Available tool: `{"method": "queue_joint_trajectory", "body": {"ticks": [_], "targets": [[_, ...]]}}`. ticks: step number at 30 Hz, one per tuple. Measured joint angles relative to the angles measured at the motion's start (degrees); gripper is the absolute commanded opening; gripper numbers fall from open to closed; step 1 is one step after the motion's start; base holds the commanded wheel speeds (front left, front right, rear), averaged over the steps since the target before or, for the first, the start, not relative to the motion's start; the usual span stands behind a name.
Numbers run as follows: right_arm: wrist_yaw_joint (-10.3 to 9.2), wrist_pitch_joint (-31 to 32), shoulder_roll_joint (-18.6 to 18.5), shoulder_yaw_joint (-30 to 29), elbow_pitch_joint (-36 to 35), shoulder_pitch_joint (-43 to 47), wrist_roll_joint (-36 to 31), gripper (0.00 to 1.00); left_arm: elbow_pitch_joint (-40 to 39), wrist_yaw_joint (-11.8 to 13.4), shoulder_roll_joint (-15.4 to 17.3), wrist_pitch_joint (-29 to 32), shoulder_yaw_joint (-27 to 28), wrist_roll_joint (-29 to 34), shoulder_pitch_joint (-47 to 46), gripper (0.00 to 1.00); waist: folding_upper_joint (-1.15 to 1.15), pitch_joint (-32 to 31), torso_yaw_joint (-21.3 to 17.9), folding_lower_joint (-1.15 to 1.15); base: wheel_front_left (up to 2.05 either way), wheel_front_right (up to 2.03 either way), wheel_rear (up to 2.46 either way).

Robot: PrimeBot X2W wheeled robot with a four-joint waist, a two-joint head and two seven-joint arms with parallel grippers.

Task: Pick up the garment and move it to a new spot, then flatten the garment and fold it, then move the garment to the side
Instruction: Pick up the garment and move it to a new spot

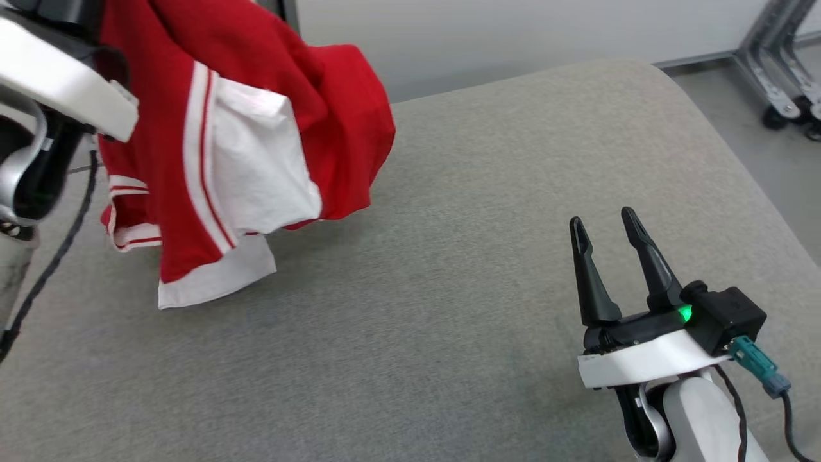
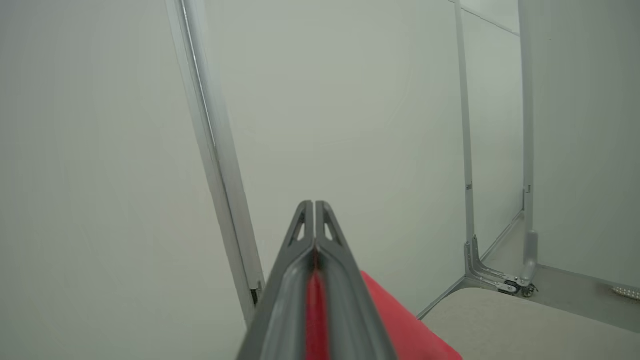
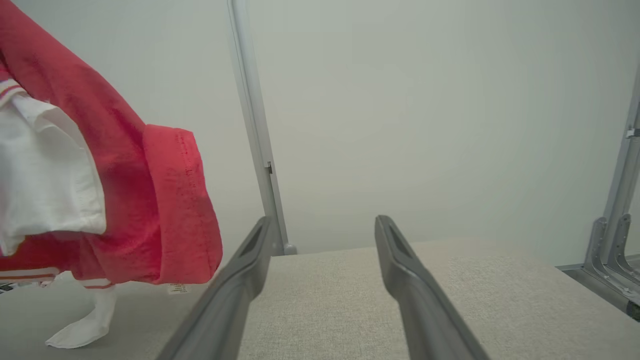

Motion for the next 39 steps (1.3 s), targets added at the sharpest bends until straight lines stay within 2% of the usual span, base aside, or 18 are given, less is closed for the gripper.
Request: {"method": "queue_joint_trajectory", "body": {"ticks": [6,11,14,15,19,20,21,26,29,35,39], "targets": [[-0.03,0.0,0.0,-0.2,-1.7,-2.0,2.1,1.00,-1.1,-0.2,-4.9,2.5,-5.0,1.1,-0.8,0.00,0.00,2.6,-7.0,0.00,0.00,0.00,0.00],[-0.04,0.0,0.0,0.8,-3.1,-2.7,4.4,1.00,4.5,-2.1,-9.4,2.9,-10.7,2.6,-0.8,0.00,0.00,7.1,-10.7,0.00,0.00,0.00,0.00],[-0.04,0.0,0.0,1.3,-4.5,-3.3,5.8,1.00,9.8,-3.3,-11.3,1.0,-14.3,5.4,-0.9,0.00,0.00,10.3,-12.5,0.00,0.00,0.00,0.00],[-0.04,0.0,0.0,1.7,-5.2,-3.8,6.7,1.00,14.3,-3.6,-12.7,-1.1,-16.1,6.8,-0.8,0.00,0.00,12.4,-13.6,0.00,0.00,0.00,0.00],[-0.04,0.0,0.0,2.0,-6.1,-4.0,7.5,1.00,22.2,-4.0,-16.0,-7.6,-18.5,9.5,-0.8,0.00,0.00,16.0,-15.3,0.00,0.00,0.00,0.00],[-0.04,0.0,0.0,1.9,-6.3,-3.9,7.6,1.00,23.8,-4.0,-17.0,-9.2,-19.0,10.1,-0.8,0.17,0.00,16.6,-15.6,0.00,0.00,0.00,0.00],[-0.04,0.0,0.0,1.9,-6.3,-3.9,7.6,1.00,25.2,-3.9,-18.0,-10.3,-19.3,10.8,-0.9,1.00,0.00,17.1,-15.8,0.00,0.00,0.00,0.00],[-0.05,0.0,0.0,1.8,-5.9,-3.4,6.8,1.00,26.9,-2.0,-22.4,-13.2,-17.3,12.1,-1.6,1.00,0.00,17.3,-14.4,0.00,0.00,0.00,0.00],[-0.04,0.0,0.1,1.7,-5.0,-2.8,5.3,1.00,21.6,-0.4,-23.8,-13.6,-12.2,12.2,0.1,1.00,0.00,15.9,-12.3,0.00,0.00,0.00,0.00],[-0.04,0.0,0.1,1.9,-2.6,-0.6,2.7,1.00,11.5,1.1,-23.4,-13.6,-5.1,14.8,13.1,1.00,0.00,10.3,-6.8,0.00,0.00,0.00,0.00],[-0.04,0.0,0.1,1.7,-1.0,2.1,0.6,1.00,4.9,5.0,-22.9,-13.6,1.0,17.5,23.5,1.00,0.00,5.7,-2.4,0.00,0.00,0.00,0.00]]}}
